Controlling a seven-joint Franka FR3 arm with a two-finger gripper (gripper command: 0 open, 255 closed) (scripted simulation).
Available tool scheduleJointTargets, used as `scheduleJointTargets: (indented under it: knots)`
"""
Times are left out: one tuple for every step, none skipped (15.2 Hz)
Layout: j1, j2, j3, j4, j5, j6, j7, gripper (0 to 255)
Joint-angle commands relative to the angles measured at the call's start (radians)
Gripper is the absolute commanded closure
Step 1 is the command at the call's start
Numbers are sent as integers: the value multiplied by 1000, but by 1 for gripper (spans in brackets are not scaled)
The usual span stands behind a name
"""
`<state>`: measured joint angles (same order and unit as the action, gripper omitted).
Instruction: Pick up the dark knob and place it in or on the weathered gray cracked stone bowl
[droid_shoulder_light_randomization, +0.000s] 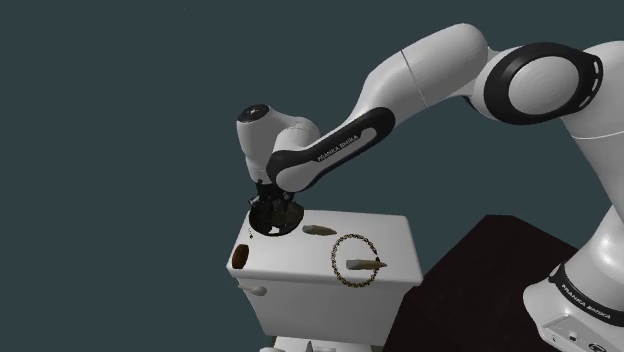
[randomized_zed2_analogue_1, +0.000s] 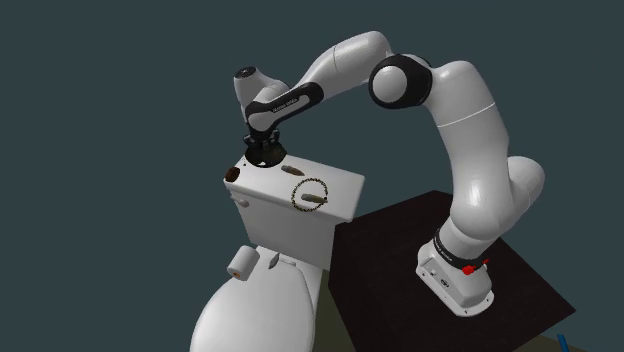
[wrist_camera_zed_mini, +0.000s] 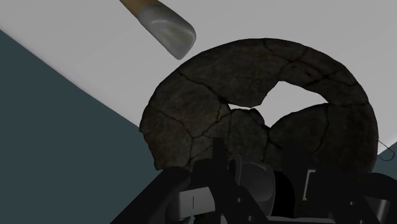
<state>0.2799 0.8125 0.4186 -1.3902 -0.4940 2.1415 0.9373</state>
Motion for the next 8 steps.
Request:
scheduleJointTargets:
  knots:
    - [0, 0, 0, 0, 0, 1, 0, 255]
    - [0, 0, 0, 0, 0, 1, 0, 255]
    - [0, 0, 0, 0, 0, 1, 0, 255]
    - [0, 0, 0, 0, 0, 1, 0, 255]
    - [0, 0, 0, 0, 0, 1, 0, 0]
    - [0, 0, 0, 0, 0, 1, 0, 0]
    - [0, 0, 0, 0, 0, 1, 0, 0]
    - [0, 0, 0, 0, 0, 1, 0, 0]
